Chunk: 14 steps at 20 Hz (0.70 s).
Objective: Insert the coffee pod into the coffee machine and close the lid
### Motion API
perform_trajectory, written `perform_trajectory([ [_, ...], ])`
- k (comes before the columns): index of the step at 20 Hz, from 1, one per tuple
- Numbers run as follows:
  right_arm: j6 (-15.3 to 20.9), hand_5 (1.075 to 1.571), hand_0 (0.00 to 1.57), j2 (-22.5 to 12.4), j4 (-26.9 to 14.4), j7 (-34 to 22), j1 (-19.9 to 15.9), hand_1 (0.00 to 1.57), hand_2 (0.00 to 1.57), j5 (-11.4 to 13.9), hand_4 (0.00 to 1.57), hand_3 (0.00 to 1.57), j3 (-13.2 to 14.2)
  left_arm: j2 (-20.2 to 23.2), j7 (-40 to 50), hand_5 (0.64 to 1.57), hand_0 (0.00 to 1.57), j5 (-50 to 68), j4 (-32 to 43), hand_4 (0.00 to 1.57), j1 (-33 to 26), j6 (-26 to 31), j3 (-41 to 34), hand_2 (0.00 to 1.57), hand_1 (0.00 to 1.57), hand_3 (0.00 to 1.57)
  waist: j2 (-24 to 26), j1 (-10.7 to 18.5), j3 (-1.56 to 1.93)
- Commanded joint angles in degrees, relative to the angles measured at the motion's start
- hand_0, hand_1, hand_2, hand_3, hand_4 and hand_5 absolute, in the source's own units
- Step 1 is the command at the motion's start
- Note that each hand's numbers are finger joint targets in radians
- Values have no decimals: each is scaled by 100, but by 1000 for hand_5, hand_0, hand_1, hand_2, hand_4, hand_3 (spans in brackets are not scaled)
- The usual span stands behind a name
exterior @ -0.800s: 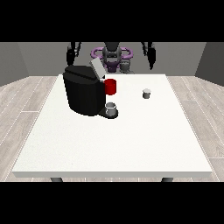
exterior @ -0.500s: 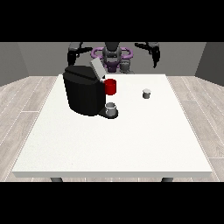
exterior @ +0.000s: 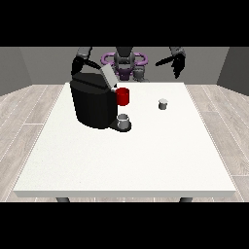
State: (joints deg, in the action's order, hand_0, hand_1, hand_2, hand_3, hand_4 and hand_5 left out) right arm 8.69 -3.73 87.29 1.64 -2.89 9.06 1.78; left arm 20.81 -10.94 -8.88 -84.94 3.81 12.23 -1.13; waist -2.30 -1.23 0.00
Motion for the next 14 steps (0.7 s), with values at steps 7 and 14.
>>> perform_trajectory([
  [7,136,1571,0,362,-104,142,-229,0,0,106,0,0,-561,719,476,1571,0,-488,1184,0,1232,386,-339,0,0,0,-581,-537,0],
  [14,-84,1571,0,166,192,-693,-827,0,0,289,0,0,-587,852,37,1571,0,-1259,2338,0,1771,45,-224,0,0,0,-1075,-893,-4],
])
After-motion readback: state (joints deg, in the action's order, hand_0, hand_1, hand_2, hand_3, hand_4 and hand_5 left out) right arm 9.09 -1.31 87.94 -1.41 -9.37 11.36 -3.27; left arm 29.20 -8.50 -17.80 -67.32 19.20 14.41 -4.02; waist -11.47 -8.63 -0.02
